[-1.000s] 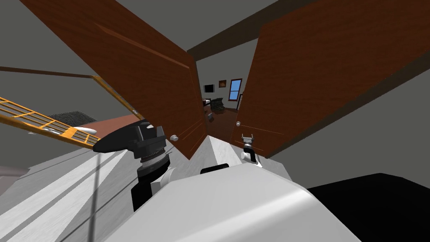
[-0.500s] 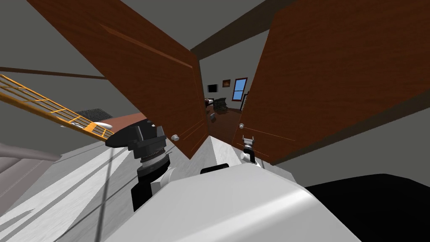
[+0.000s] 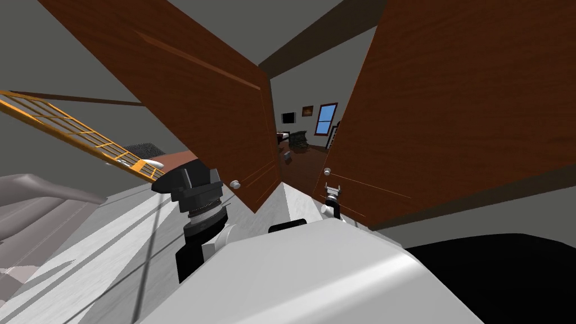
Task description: Pull the door open
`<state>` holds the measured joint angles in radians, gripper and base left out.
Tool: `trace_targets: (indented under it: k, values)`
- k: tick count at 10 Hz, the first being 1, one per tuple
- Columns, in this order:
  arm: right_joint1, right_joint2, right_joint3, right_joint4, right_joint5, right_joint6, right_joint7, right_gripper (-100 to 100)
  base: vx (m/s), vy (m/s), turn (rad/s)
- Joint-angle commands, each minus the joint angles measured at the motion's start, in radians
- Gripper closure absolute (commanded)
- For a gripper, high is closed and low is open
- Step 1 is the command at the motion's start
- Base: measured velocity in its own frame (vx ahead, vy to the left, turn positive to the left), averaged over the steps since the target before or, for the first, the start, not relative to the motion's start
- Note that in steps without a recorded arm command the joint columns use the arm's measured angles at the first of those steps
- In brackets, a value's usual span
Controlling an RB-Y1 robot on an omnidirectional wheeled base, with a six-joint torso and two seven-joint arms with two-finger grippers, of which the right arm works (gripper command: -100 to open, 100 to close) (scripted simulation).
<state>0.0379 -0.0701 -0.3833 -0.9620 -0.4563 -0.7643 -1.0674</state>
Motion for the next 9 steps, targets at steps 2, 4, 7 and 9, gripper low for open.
trace_targets:
  k: [2, 4, 7, 9]
  values:
    - [-0.025, 0.010, -0.023, 0.074, -0.033, -0.021, -0.061, -100, 0.097, -0.089, 0.159]
    - [-0.041, 0.016, -0.035, 0.116, -0.050, -0.033, -0.093, -100, 0.101, -0.086, 0.139]
    - [-0.067, 0.029, -0.056, 0.186, -0.080, -0.053, -0.145, -100, 0.075, -0.056, 0.117]
    - [-0.055, -0.009, -0.031, 0.195, -0.086, -0.055, -0.167, -100, 0.074, -0.014, -0.004]
